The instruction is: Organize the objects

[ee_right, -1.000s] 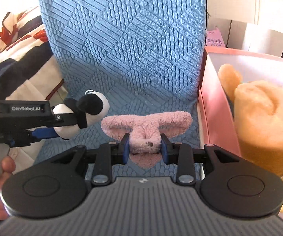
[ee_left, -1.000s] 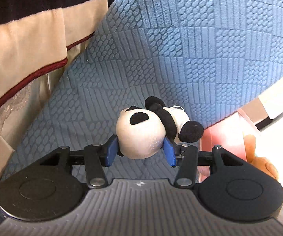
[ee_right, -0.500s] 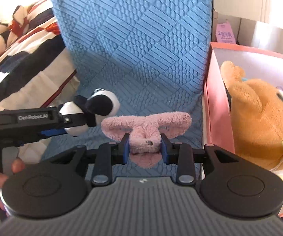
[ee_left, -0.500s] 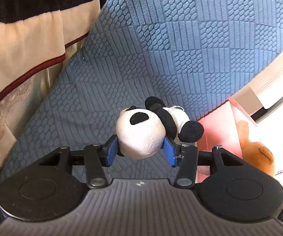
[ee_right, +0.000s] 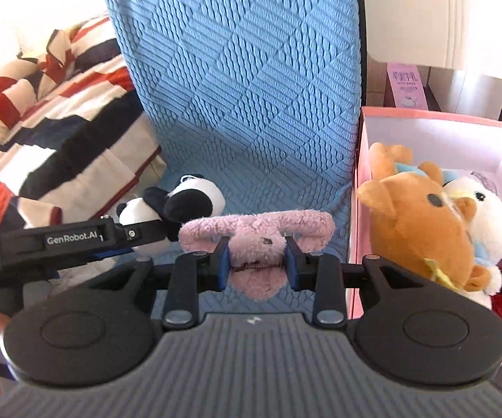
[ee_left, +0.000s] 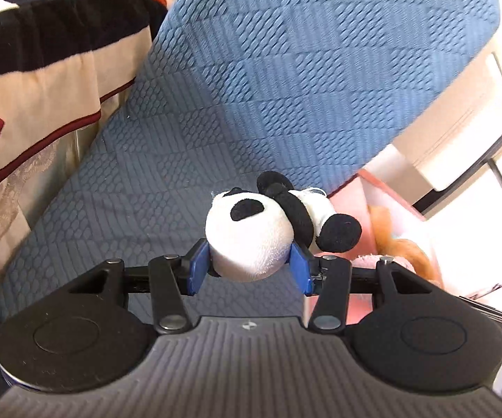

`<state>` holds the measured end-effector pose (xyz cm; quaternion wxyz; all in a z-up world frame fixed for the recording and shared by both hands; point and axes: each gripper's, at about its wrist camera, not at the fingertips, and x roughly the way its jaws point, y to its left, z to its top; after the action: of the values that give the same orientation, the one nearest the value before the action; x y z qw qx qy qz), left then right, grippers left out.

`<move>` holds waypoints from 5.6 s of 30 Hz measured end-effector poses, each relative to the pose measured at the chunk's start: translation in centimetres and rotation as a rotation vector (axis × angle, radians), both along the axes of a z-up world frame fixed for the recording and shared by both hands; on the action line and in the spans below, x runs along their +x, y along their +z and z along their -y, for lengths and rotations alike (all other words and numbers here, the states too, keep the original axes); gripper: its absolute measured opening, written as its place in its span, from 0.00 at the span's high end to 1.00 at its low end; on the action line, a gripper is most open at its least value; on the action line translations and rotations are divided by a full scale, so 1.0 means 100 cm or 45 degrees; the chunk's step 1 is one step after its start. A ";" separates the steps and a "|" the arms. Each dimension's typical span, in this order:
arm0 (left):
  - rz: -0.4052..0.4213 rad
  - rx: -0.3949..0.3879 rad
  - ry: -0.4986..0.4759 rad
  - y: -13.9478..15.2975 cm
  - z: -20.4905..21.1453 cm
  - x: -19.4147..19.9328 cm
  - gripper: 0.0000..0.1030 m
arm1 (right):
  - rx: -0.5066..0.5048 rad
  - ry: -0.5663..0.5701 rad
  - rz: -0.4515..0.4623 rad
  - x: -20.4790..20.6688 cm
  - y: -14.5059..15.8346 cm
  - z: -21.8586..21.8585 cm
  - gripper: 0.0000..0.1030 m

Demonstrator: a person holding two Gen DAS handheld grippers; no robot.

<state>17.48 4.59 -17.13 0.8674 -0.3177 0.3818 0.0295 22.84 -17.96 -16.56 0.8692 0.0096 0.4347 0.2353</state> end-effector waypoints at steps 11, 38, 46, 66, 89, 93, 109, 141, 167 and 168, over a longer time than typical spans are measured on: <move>0.035 -0.038 0.035 0.032 0.027 -0.038 0.46 | 0.088 -0.038 0.017 -0.023 0.034 0.040 0.66; 0.157 0.080 -0.171 0.129 0.168 0.050 0.46 | 0.159 -0.220 0.104 0.020 0.097 0.185 0.66; 0.109 0.087 -0.265 0.109 0.216 0.082 0.46 | 0.148 -0.345 0.034 0.036 0.067 0.235 0.66; -0.055 0.140 -0.456 0.029 0.308 0.120 0.46 | 0.080 -0.518 -0.126 0.072 -0.026 0.301 0.66; 0.087 0.203 -0.535 0.119 0.286 0.093 0.26 | 0.100 -0.561 0.077 0.052 0.071 0.301 0.58; 0.144 0.201 -0.528 0.147 0.269 0.071 0.26 | 0.124 -0.543 0.138 0.028 0.105 0.291 0.58; 0.276 0.226 -0.601 0.198 0.213 -0.030 0.25 | 0.161 -0.503 0.217 -0.082 0.156 0.235 0.58; 0.258 0.298 -0.621 0.128 0.193 -0.063 0.13 | 0.167 -0.578 0.119 -0.125 0.058 0.200 0.15; 0.170 0.333 -0.613 0.096 0.206 -0.043 0.13 | 0.149 -0.596 0.040 -0.111 0.025 0.209 0.15; 0.170 0.328 -0.613 0.096 0.206 -0.043 0.13 | 0.148 -0.598 0.042 -0.111 0.025 0.209 0.15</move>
<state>13.18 -16.02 -7.52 0.9060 -0.1062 0.3813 -0.1502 11.71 -38.83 -14.03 0.9050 0.1566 0.3922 0.0516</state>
